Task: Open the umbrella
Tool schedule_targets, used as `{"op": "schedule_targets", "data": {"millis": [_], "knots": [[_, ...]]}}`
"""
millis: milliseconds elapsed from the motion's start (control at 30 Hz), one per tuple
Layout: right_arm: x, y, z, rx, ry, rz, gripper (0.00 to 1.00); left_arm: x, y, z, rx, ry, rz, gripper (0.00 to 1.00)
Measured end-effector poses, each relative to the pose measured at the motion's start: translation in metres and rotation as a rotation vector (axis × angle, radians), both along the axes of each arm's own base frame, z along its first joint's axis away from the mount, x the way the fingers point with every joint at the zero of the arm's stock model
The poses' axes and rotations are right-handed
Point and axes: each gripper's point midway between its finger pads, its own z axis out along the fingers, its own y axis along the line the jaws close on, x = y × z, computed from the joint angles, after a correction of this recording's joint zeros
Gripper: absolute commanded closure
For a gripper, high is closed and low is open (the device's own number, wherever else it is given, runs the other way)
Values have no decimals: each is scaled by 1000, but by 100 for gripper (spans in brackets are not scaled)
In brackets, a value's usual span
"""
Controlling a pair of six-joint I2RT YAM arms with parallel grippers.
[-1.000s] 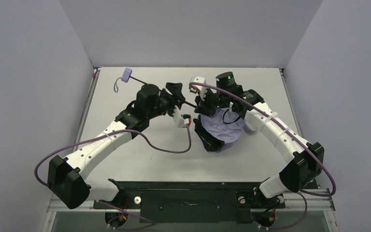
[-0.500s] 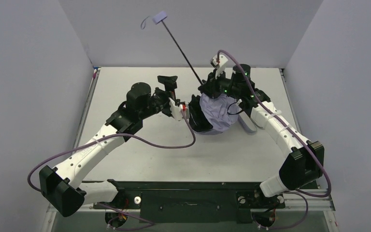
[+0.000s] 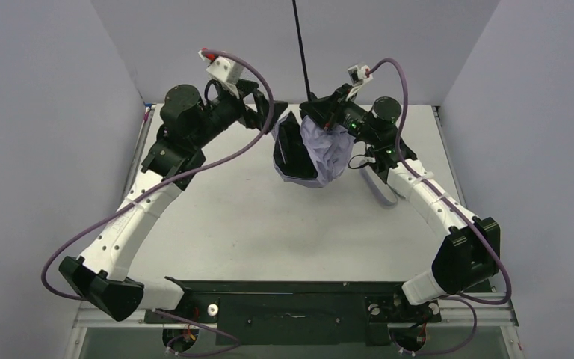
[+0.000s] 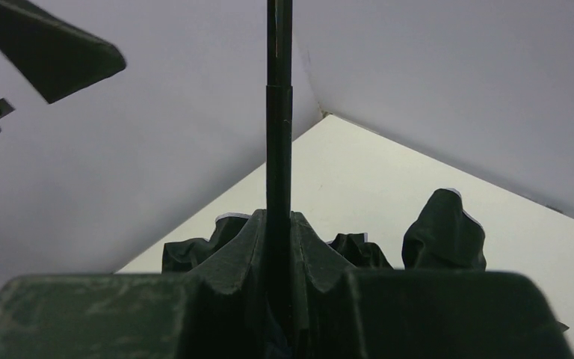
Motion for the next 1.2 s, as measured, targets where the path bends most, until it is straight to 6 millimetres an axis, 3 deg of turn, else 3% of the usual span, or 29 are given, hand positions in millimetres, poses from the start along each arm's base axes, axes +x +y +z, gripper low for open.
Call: {"op": "schedule_targets", "data": {"millis": [167, 233, 467, 667, 800, 867, 1067, 1200], "knots": [[-11, 14, 6, 20, -17, 37, 100, 16, -15, 22, -264, 139, -80, 0], [-16, 19, 6, 18, -19, 51, 100, 22, -21, 22, -332, 194, -104, 0], [-26, 31, 6, 9, -33, 83, 100, 42, -27, 13, -451, 308, -161, 16], [-33, 38, 5, -7, -54, 109, 100, 47, -38, 7, -460, 319, -228, 39], [-35, 40, 5, -19, -70, 120, 100, 54, -39, 4, -457, 321, -228, 63], [-36, 40, 4, -24, -75, 124, 100, 57, -37, 5, -457, 315, -232, 68], [-39, 42, 1, -41, -82, 146, 100, 54, -37, 16, -456, 273, -265, 64], [-41, 44, -1, -45, -82, 164, 100, 53, -37, 19, -455, 264, -279, 72]]}}
